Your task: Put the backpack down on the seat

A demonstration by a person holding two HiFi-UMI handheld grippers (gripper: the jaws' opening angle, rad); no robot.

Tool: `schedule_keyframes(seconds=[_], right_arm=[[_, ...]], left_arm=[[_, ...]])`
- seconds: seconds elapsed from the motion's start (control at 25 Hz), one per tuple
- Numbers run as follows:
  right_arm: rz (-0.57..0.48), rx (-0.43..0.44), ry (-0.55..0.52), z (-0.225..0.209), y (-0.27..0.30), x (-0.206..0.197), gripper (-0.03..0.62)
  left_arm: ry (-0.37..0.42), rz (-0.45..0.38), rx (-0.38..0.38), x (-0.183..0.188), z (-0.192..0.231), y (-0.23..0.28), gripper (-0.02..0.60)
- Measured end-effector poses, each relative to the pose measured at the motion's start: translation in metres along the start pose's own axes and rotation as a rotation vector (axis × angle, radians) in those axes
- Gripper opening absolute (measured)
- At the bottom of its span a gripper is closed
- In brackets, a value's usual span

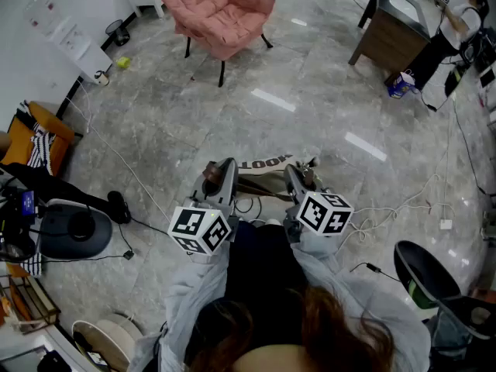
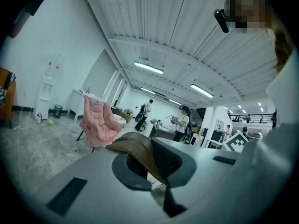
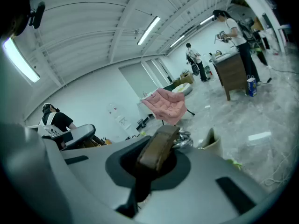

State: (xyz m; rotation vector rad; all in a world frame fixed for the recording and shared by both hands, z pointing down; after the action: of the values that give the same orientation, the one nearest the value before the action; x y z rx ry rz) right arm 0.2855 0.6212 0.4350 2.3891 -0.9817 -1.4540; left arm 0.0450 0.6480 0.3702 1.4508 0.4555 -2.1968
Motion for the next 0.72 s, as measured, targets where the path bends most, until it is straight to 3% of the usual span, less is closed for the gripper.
schedule_keyframes(seconds=[0.24,0.72], right_arm=[[0.0,-0.004,-0.001,0.01,-0.01,-0.004,0.008],[0.017,0.051,0.039,-0.017,-0.028,-0.001,0.008]], left_arm=[[0.001,0.005,0.006,-0.004,-0.004,-0.015,0.014],[-0.025,-0.022,0.044,-0.022,-0.036,-0.014,0.014]])
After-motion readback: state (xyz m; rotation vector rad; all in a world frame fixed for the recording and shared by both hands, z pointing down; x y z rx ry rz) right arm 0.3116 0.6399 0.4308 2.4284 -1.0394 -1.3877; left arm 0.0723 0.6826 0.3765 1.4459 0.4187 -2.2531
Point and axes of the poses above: the fingertips, and each gripper's own axes: y forward along the fingers, z to its left, x out of its top, the point moved 10 cm from there along -y, backward along the fingers, and after that the axes turned 9 degrees about -x, right-handed, at the moved point
